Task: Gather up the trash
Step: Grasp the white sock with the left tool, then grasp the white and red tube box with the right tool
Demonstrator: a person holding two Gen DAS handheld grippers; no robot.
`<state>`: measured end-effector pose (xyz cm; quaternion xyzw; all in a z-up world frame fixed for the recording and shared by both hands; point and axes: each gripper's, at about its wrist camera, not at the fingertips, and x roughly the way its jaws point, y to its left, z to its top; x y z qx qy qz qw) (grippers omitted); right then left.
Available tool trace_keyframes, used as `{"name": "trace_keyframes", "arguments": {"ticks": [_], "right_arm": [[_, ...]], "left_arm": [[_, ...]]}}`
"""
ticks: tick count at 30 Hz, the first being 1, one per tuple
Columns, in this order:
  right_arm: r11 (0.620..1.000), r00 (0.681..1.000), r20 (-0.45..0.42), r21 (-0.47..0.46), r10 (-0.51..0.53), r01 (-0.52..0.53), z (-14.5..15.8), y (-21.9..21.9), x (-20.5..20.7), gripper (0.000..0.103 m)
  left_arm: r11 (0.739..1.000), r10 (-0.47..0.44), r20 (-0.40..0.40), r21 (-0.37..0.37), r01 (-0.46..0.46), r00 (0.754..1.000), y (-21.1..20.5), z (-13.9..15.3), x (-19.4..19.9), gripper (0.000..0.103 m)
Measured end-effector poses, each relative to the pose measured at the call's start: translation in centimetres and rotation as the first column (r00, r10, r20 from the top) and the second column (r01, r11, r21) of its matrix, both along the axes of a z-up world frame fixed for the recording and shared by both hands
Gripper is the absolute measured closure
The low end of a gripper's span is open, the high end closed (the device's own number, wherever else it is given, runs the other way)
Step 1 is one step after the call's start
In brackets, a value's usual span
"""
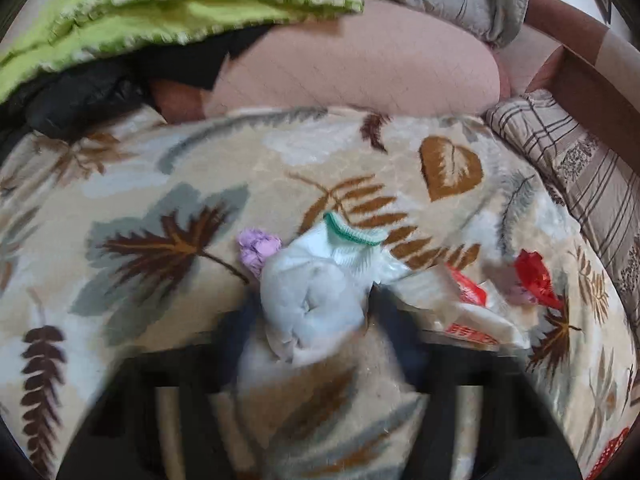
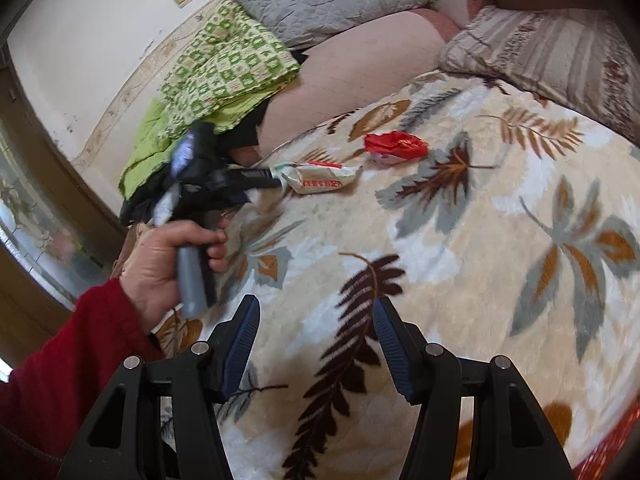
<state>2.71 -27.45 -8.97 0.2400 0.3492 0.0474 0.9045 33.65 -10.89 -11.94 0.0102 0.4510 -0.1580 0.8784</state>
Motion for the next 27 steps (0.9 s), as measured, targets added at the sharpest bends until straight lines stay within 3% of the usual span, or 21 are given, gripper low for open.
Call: {"name": "trace_keyframes", "arguments": {"ticks": [6,10,16,18,19,22,27], "right_arm": [[0.996,0.995,0.038,0.01,0.09,-0.09,2.0,-1.4,5.4,0.036],[0.99,0.99,0.021,-0.008,0.142,-0.142,2.7,-2.3,13.4,0.031],[0.978,0.976,-0.071,0.018,0.207,-0.207,0.6,-2.5,24.9,0.03],[0.985,0.981,-0.094,-0.002,0.173,-0.174,-0.6,-2.7,27.2,0.029],[0.98,0.97,-0.14,0.05,0.2,-0.194,-2.0,-2.8,28.9,0.029],[0.98,0.969,-0.161,0.093,0.189,-0.175,-3.9,-3.2,30.6,0.029],[0.955,0.948,-0.177,0.188,0.263,-0.23,-4.5,-2.5,30.3,0.026]], "left_arm": [[0.998,0.041,0.033,-0.057,-0.039,0.999,3.4,0.6,-3.4,0.075],[0.993,0.092,0.058,-0.084,-0.087,0.994,5.9,2.7,-8.4,0.075],[0.968,0.231,0.123,-0.131,-0.215,0.965,7.7,3.8,-14.4,0.075],[0.973,0.223,0.166,-0.093,-0.21,0.96,7.5,3.5,-15.0,0.075],[0.975,0.217,0.179,-0.078,-0.206,0.96,7.4,3.3,-15.1,0.075],[0.97,0.231,0.144,-0.112,-0.217,0.962,8.1,2.1,-14.6,0.075],[0.978,0.204,0.137,-0.082,-0.194,0.969,8.2,0.9,-13.8,0.075]]}}
